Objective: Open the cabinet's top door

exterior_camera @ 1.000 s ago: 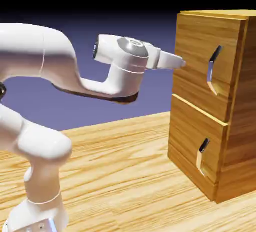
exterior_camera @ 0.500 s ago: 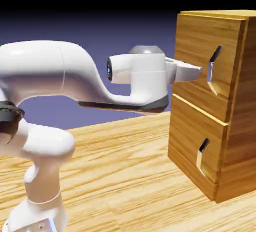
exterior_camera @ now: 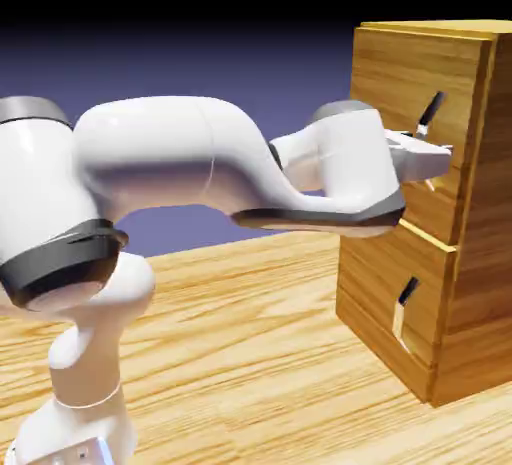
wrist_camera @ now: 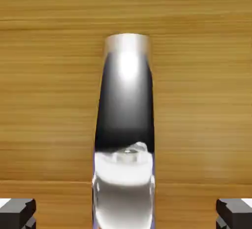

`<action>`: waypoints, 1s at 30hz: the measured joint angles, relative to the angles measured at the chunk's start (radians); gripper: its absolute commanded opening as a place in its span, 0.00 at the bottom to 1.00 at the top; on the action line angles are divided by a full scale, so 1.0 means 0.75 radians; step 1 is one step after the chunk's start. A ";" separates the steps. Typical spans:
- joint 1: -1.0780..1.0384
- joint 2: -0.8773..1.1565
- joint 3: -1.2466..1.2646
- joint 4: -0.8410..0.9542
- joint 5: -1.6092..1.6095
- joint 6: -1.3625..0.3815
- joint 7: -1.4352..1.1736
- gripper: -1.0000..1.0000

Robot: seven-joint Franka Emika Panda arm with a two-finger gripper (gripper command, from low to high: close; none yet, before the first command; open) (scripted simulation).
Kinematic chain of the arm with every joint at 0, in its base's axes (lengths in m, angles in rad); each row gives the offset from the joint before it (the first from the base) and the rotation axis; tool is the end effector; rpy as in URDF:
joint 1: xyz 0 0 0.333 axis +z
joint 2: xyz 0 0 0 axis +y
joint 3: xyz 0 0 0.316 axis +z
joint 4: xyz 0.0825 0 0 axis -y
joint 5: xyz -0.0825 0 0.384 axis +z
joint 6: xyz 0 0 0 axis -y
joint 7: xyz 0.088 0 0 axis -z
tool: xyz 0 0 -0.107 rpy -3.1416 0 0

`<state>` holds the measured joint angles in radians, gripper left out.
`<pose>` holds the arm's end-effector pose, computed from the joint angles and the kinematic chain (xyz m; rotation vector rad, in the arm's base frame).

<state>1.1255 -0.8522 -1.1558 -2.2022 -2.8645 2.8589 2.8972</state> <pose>0.4682 -0.0946 0.5242 -1.7627 0.6898 -1.7348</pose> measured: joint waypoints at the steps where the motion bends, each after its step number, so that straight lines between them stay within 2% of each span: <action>1: -0.048 0.012 0.037 -0.038 0.026 -0.030 0.000 0.00; 14: -0.665 0.085 0.618 -0.440 0.447 -0.353 -0.007 0.00; 30: -1.276 0.018 1.377 -0.684 1.051 -0.525 -0.046 0.00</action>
<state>0.1682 -0.8383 -0.1233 -2.7153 -2.0762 2.4649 2.8630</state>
